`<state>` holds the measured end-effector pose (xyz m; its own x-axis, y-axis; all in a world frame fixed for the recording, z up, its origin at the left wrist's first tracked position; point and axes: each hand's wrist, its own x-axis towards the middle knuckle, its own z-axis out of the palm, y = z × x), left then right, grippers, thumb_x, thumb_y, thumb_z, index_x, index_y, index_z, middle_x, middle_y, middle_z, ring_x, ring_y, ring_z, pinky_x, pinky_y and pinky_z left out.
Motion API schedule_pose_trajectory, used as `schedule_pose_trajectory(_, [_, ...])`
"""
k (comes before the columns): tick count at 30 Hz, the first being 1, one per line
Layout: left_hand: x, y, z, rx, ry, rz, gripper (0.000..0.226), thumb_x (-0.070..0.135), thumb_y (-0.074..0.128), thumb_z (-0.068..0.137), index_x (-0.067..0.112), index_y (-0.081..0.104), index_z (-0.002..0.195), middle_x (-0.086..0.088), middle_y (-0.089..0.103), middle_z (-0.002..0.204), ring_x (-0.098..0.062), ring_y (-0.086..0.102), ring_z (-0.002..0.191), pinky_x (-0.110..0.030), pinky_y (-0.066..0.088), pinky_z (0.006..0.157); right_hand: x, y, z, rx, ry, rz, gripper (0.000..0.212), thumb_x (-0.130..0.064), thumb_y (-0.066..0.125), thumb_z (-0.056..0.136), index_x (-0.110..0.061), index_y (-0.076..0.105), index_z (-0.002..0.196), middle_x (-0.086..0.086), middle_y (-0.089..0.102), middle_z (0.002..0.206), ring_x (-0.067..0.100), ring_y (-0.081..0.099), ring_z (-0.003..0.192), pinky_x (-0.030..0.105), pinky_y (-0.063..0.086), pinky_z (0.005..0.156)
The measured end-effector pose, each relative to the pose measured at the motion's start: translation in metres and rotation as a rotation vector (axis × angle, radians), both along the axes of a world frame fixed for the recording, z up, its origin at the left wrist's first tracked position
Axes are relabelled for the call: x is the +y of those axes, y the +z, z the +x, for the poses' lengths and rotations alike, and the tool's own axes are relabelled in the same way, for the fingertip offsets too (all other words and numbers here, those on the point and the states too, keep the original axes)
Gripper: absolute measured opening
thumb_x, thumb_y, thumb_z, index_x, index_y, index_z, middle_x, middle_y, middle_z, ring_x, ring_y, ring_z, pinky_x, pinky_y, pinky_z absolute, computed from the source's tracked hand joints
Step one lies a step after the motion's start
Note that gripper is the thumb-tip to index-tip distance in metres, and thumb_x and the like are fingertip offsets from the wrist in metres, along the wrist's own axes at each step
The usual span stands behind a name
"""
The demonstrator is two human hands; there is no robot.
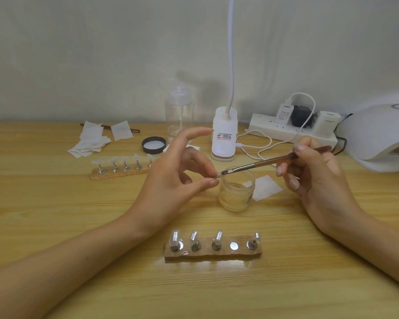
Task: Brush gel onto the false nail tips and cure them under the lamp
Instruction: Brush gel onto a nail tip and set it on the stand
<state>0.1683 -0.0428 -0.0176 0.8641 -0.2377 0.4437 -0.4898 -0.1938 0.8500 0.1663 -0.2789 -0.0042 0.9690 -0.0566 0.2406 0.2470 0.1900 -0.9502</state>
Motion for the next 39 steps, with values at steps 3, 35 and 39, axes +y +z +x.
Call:
schedule_pose_trajectory(3, [-0.0002,-0.0001,-0.0002,0.004,0.000,-0.004,0.074,0.004,0.080,0.082,0.032,0.043,0.141,0.005,0.073,0.087,-0.015,0.072,0.090,-0.029,0.052,0.063,-0.0009,-0.0009,0.0007,-0.014,0.002,-0.019,0.032,-0.021,0.047,0.100,-0.028,0.050,0.069,0.003,0.064,0.062,0.010,0.042,0.046,0.030,0.017,0.050])
schedule_pose_trajectory(35, [-0.0008,-0.0003,0.0005,-0.064,0.013,0.013,0.082,0.003,0.079,0.083,0.031,0.040,0.149,0.004,0.073,0.085,-0.017,0.068,0.080,-0.043,0.047,0.056,-0.0045,-0.0032,0.0042,-0.099,0.016,-0.015,0.027,-0.022,0.050,0.099,-0.024,0.046,0.072,0.007,0.066,0.063,0.010,0.036,0.040,0.016,0.033,0.043])
schedule_pose_trajectory(39, [-0.0006,-0.0008,0.0009,-0.068,0.008,0.010,0.081,0.002,0.079,0.083,0.031,0.040,0.148,0.004,0.073,0.085,-0.016,0.068,0.079,-0.043,0.046,0.056,-0.0018,-0.0030,0.0035,-0.062,0.013,-0.048,0.026,-0.023,0.052,0.098,-0.024,0.048,0.073,0.007,0.065,0.062,0.011,0.036,0.040,0.016,0.032,0.043])
